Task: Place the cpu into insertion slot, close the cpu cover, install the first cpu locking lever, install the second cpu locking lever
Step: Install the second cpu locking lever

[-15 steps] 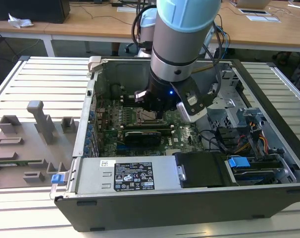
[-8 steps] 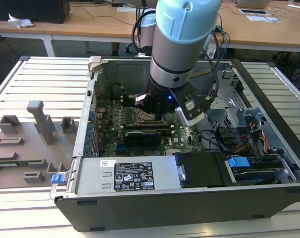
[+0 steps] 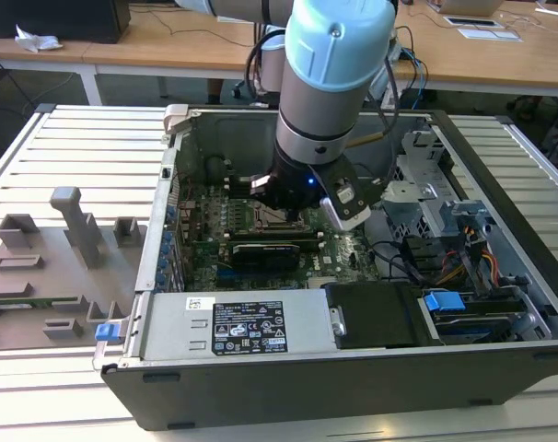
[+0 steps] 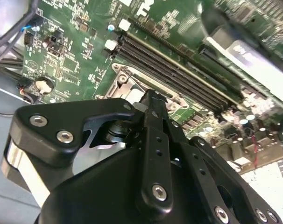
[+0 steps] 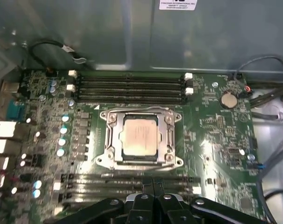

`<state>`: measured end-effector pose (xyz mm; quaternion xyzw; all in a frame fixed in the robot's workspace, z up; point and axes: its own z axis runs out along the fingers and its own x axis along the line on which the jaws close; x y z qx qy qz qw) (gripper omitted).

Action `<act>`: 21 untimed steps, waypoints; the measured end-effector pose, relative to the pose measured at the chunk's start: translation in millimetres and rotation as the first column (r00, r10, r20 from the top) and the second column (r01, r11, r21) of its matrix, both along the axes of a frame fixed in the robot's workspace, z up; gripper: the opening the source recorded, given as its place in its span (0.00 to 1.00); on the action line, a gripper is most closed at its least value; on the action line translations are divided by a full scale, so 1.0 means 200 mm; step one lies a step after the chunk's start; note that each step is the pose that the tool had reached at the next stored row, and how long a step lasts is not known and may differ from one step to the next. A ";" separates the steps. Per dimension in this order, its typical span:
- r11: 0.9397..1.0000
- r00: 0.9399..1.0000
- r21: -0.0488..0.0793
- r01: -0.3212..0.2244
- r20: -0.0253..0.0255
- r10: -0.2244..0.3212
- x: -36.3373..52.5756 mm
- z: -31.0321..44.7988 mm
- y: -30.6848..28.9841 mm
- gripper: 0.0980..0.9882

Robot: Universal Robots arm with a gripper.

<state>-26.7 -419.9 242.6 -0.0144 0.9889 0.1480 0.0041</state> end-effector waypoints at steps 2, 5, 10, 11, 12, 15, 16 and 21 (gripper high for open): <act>1.000 1.000 -0.015 0.000 0.000 0.000 0.000 -0.014 0.043 0.01; 0.999 1.000 -0.045 0.000 0.000 0.000 0.000 -0.023 0.090 0.01; 0.995 1.000 -0.100 0.000 0.000 0.000 -0.011 -0.043 0.133 0.01; 0.995 1.000 -0.103 0.000 0.000 0.000 -0.020 -0.047 0.133 0.01; 0.995 1.000 -0.104 0.000 0.000 0.000 -0.030 -0.051 0.133 0.01; 0.994 1.000 -0.105 0.000 0.000 0.000 -0.063 -0.072 0.134 0.01; 0.994 1.000 -0.105 0.000 0.000 0.000 -0.073 -0.089 0.134 0.01; 0.996 1.000 -0.093 -0.004 0.000 0.004 -0.170 -0.147 0.134 0.01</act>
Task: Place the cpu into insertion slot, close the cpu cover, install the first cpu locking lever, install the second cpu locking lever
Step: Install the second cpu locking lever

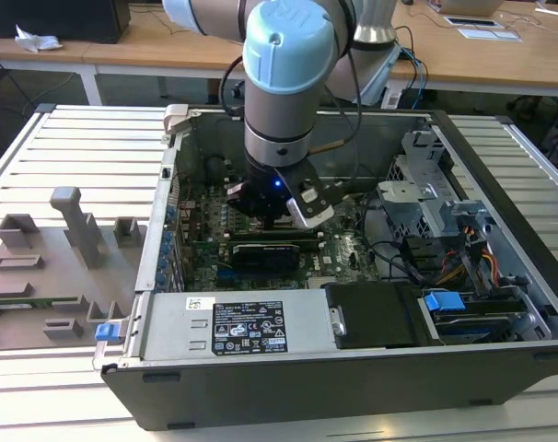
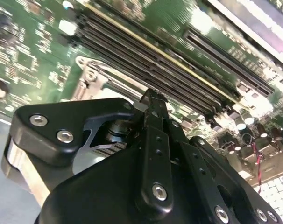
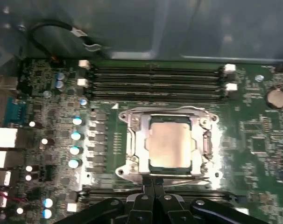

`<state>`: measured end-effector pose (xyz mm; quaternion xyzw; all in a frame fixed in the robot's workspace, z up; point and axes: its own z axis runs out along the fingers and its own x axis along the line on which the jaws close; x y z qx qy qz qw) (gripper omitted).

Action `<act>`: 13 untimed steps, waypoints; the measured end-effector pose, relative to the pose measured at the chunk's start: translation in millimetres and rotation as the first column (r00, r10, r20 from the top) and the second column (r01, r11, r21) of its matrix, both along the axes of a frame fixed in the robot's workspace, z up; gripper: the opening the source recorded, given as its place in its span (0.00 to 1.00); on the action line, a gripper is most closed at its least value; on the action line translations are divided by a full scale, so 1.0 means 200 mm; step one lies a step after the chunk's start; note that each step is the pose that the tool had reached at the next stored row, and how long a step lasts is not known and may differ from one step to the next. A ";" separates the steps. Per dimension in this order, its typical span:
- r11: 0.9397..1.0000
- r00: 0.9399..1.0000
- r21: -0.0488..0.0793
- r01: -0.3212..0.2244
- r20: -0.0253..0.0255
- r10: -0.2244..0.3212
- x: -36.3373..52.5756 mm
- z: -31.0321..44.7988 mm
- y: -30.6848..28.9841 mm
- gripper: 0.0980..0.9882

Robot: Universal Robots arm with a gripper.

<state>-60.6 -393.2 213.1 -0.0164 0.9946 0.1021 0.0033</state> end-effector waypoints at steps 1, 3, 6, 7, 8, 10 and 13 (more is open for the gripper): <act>1.000 1.000 0.002 -0.001 0.000 0.001 -0.011 -0.004 0.000 0.01; 1.000 1.000 0.004 -0.004 0.000 0.004 -0.040 -0.013 0.000 0.01; 1.000 1.000 0.006 -0.009 0.000 0.009 -0.073 -0.023 0.000 0.01; 1.000 1.000 0.007 -0.012 0.000 0.012 -0.093 -0.030 0.000 0.01; 1.000 1.000 0.008 -0.013 0.000 0.013 -0.104 -0.034 -0.001 0.01; 1.000 1.000 0.010 -0.016 0.000 0.016 -0.124 -0.039 -0.001 0.01; 1.000 1.000 0.014 -0.022 0.000 0.022 -0.138 -0.047 0.000 0.01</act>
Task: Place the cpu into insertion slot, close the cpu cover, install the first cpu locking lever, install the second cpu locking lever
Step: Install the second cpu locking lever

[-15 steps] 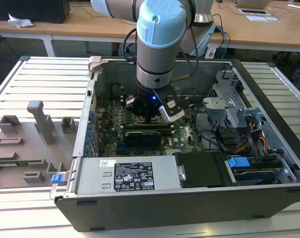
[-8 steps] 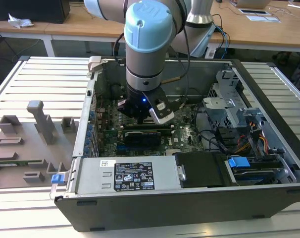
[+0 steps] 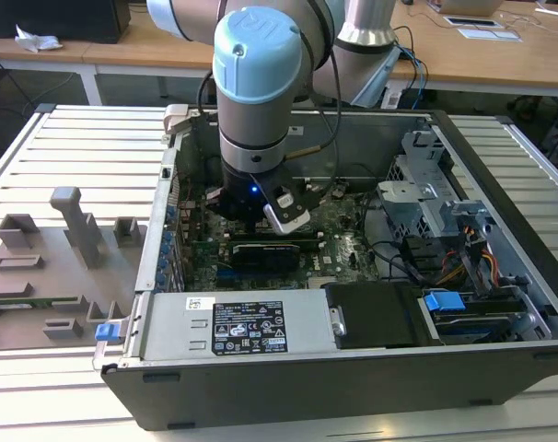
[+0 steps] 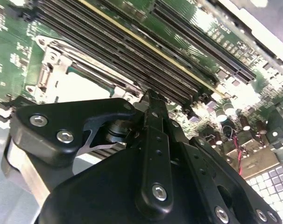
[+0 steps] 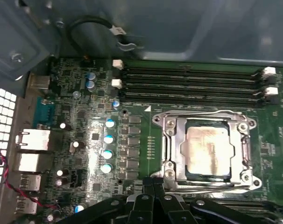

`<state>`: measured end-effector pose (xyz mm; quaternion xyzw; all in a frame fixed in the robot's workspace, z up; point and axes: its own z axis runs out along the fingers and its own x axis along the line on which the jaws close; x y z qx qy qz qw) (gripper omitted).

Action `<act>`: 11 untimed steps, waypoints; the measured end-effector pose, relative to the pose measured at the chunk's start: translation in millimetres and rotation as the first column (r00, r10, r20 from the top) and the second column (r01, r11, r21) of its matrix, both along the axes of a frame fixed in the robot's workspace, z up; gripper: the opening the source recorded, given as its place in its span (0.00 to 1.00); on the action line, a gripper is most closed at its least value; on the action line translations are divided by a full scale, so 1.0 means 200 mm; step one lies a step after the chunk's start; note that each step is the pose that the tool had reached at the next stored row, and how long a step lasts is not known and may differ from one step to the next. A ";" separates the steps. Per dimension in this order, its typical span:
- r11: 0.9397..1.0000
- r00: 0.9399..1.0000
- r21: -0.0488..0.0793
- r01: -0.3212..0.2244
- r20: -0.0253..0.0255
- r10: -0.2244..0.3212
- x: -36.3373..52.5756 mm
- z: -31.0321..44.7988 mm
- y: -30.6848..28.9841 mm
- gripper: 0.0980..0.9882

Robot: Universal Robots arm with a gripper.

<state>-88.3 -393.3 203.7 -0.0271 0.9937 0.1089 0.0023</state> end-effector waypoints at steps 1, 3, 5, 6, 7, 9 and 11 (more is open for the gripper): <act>1.000 1.000 0.002 -0.003 0.000 0.003 -0.001 -0.004 0.000 0.01; 1.000 1.000 0.007 -0.006 0.000 0.006 -0.001 -0.009 0.012 0.01; 1.000 1.000 0.010 -0.009 0.000 0.009 0.000 -0.018 0.025 0.01; 1.000 1.000 0.011 -0.011 0.000 0.011 0.000 -0.023 0.029 0.01; 1.000 1.000 0.012 -0.012 0.000 0.012 0.001 -0.030 0.034 0.01; 1.000 1.000 0.013 -0.014 0.000 0.014 0.002 -0.039 0.035 0.01; 1.000 1.000 0.014 -0.014 0.000 0.014 0.002 -0.042 0.033 0.01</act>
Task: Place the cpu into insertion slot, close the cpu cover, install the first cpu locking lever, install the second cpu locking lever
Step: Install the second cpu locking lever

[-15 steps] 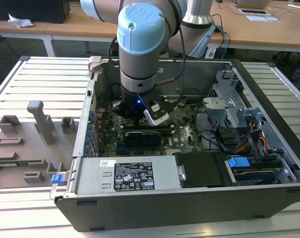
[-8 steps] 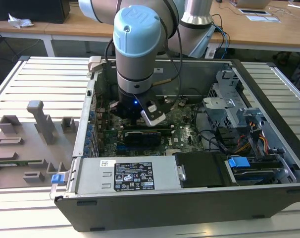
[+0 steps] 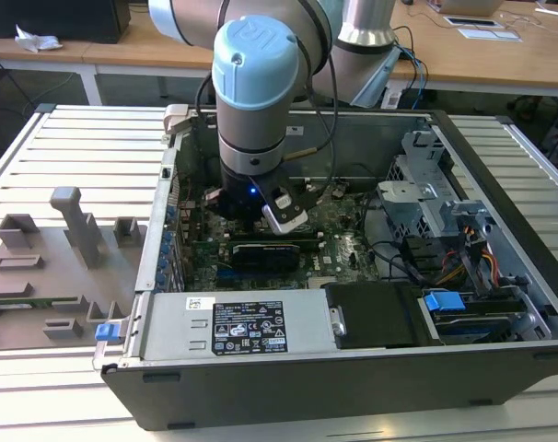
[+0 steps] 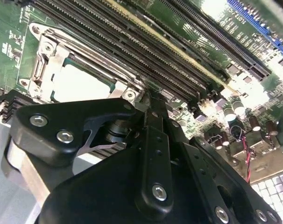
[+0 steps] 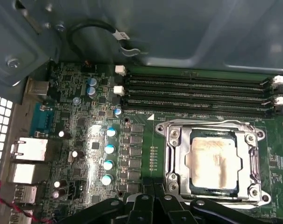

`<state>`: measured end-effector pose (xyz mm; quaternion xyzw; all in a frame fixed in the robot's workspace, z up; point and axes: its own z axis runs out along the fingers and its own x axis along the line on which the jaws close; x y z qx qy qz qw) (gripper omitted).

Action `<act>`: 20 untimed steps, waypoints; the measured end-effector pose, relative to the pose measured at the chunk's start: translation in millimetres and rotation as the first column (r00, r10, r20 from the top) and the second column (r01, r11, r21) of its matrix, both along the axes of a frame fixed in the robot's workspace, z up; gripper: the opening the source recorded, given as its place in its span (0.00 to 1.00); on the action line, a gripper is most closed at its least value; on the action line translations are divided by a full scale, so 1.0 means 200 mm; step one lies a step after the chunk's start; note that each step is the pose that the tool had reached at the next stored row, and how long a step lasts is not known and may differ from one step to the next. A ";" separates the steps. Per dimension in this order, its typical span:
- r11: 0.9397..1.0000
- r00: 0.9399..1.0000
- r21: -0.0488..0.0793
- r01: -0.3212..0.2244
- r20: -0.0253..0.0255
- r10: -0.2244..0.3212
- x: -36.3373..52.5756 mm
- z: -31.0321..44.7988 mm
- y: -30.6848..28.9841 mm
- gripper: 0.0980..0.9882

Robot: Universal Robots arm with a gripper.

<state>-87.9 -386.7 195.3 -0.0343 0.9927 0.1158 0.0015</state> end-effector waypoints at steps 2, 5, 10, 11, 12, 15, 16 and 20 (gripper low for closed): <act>1.000 1.000 0.002 0.000 0.002 0.000 -0.004 -0.002 -0.040 0.01; 1.000 1.000 0.000 -0.001 0.002 0.001 -0.004 0.046 -0.039 0.01; 1.000 1.000 0.000 0.000 0.002 0.000 0.003 0.099 -0.026 0.01; 1.000 1.000 0.000 0.000 0.002 0.000 0.006 0.100 -0.024 0.01; 1.000 1.000 0.000 0.000 0.002 0.000 0.010 0.100 -0.021 0.01; 1.000 1.000 -0.003 0.000 0.002 0.000 0.027 0.100 -0.013 0.01; 1.000 1.000 -0.005 0.000 0.002 0.000 0.041 0.100 -0.009 0.01; 1.000 1.000 -0.024 0.000 0.000 0.000 0.091 0.100 0.010 0.01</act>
